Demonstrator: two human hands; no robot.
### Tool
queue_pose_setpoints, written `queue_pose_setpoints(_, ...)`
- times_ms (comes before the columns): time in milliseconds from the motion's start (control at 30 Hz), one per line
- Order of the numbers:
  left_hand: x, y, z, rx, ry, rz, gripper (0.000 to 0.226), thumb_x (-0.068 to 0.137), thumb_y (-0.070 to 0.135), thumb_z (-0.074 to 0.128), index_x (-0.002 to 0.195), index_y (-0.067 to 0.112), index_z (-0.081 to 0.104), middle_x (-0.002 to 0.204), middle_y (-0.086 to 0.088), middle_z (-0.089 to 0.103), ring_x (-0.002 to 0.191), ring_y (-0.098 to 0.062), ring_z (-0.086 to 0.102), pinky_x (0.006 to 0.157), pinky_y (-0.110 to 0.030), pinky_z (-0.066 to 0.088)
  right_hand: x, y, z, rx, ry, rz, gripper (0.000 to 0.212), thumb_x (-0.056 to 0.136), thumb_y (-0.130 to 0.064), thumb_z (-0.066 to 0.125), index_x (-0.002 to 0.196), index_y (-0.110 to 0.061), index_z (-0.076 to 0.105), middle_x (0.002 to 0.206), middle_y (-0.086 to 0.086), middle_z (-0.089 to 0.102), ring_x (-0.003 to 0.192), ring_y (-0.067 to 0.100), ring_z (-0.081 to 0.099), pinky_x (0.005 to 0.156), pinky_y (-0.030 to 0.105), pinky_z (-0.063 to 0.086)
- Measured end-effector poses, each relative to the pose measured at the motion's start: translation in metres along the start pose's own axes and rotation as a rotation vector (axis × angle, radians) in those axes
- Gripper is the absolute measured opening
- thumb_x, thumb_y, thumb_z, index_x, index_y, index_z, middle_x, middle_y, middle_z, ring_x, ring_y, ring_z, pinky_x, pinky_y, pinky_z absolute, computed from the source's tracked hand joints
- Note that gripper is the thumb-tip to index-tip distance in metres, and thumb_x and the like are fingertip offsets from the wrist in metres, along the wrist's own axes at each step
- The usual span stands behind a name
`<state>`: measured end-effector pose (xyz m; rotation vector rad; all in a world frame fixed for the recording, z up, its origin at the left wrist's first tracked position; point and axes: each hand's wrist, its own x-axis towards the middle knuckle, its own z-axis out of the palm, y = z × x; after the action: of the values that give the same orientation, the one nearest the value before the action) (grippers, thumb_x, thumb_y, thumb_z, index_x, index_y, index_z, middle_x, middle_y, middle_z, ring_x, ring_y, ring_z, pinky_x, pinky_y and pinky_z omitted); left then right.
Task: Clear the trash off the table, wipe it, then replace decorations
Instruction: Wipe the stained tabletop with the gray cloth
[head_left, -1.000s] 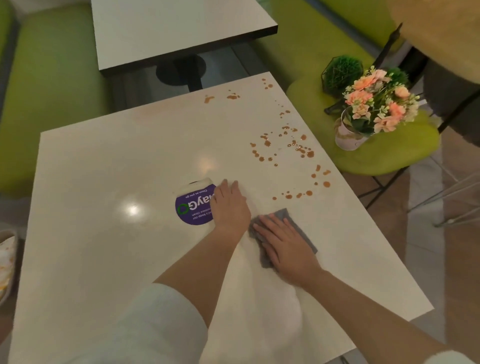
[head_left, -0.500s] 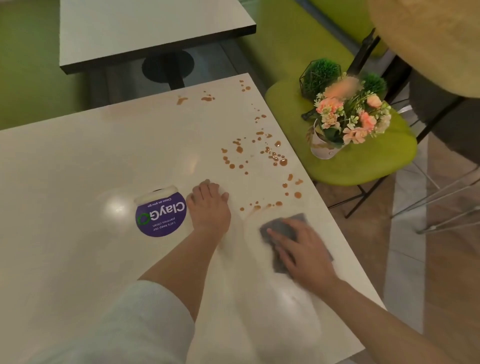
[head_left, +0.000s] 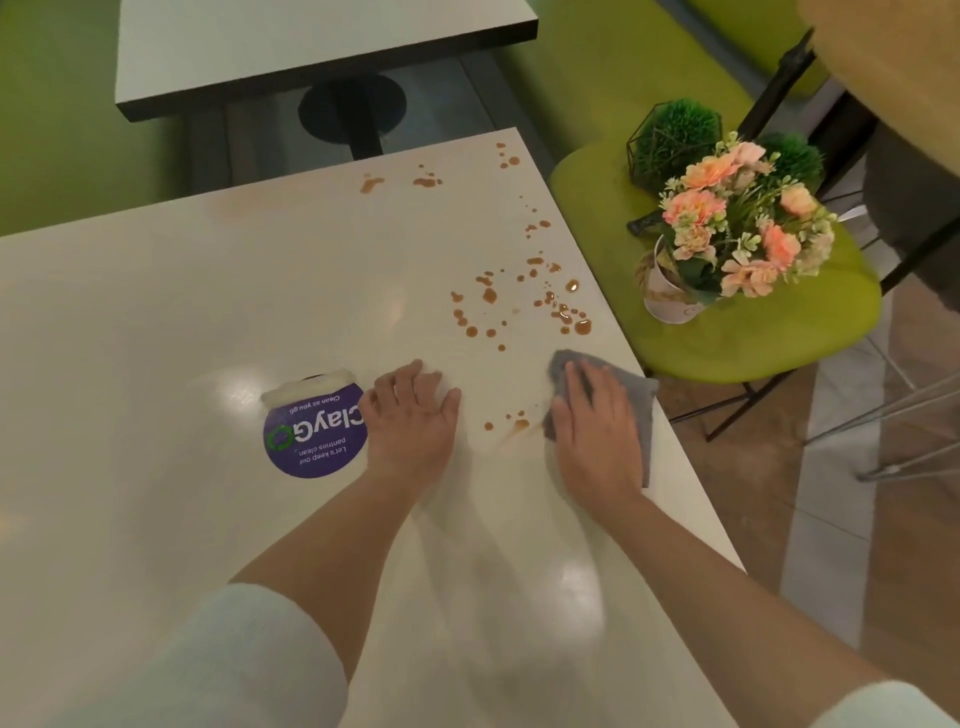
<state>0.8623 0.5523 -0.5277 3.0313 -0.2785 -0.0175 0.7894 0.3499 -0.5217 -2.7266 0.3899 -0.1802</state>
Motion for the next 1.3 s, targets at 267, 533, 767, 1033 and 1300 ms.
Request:
queue_pose_setpoints(267, 0.001, 0.001, -0.009, -0.095, -0.09, -0.042, 0.049, 0.102, 0.051, 0.027, 0.144, 0.027, 0.035, 0.149, 0.004, 0.022, 0.139, -0.019, 0.011, 0.11, -0.041, 0.006, 0.028, 0.039, -0.011, -0.252, -0.06, 0.004, 0.061, 0.1, -0.037, 0.006, 0.156, -0.016, 0.023, 0.162, 0.004, 0.019, 0.15, 0.022, 0.014, 0.121, 0.043, 0.01)
queue_pose_setpoints(533, 0.004, 0.0, -0.012, -0.14, -0.159, -0.073, 0.05, 0.101, 0.053, 0.024, 0.145, 0.031, 0.03, 0.148, 0.007, 0.017, 0.141, -0.015, 0.002, 0.113, -0.04, 0.003, 0.0, 0.052, -0.022, -0.207, -0.242, -0.296, 0.056, 0.101, -0.041, 0.017, 0.155, -0.024, 0.025, 0.161, -0.004, 0.022, 0.15, 0.013, 0.011, 0.122, 0.035, 0.005)
queue_pose_setpoints(767, 0.004, 0.0, -0.014, -0.125, -0.165, -0.075, 0.051, 0.101, 0.053, 0.024, 0.146, 0.03, 0.03, 0.149, 0.005, 0.018, 0.142, -0.017, 0.004, 0.113, -0.042, 0.004, -0.012, -0.007, -0.001, -0.164, -0.188, -0.177, 0.06, 0.1, -0.039, 0.01, 0.156, -0.019, 0.021, 0.163, 0.002, 0.018, 0.151, 0.018, 0.008, 0.123, 0.042, 0.004)
queue_pose_setpoints(1033, 0.003, 0.0, -0.015, -0.112, -0.175, -0.063, 0.051, 0.102, 0.052, 0.022, 0.146, 0.028, 0.029, 0.151, 0.004, 0.017, 0.143, -0.018, 0.004, 0.112, -0.043, 0.007, 0.019, 0.03, -0.015, -0.108, -0.239, -0.256, 0.055, 0.099, -0.039, 0.016, 0.151, -0.032, 0.032, 0.16, -0.01, 0.025, 0.15, 0.011, 0.012, 0.121, 0.034, 0.004)
queue_pose_setpoints(1300, 0.004, 0.002, -0.017, -0.115, -0.204, -0.069, 0.053, 0.102, 0.052, 0.021, 0.148, 0.028, 0.028, 0.154, 0.003, 0.016, 0.143, -0.021, 0.005, 0.11, -0.044, 0.01, -0.035, -0.011, -0.008, -0.069, -0.381, -0.526, 0.049, 0.104, -0.038, 0.015, 0.152, -0.038, 0.026, 0.16, -0.019, 0.016, 0.15, 0.006, 0.0, 0.122, 0.036, -0.001)
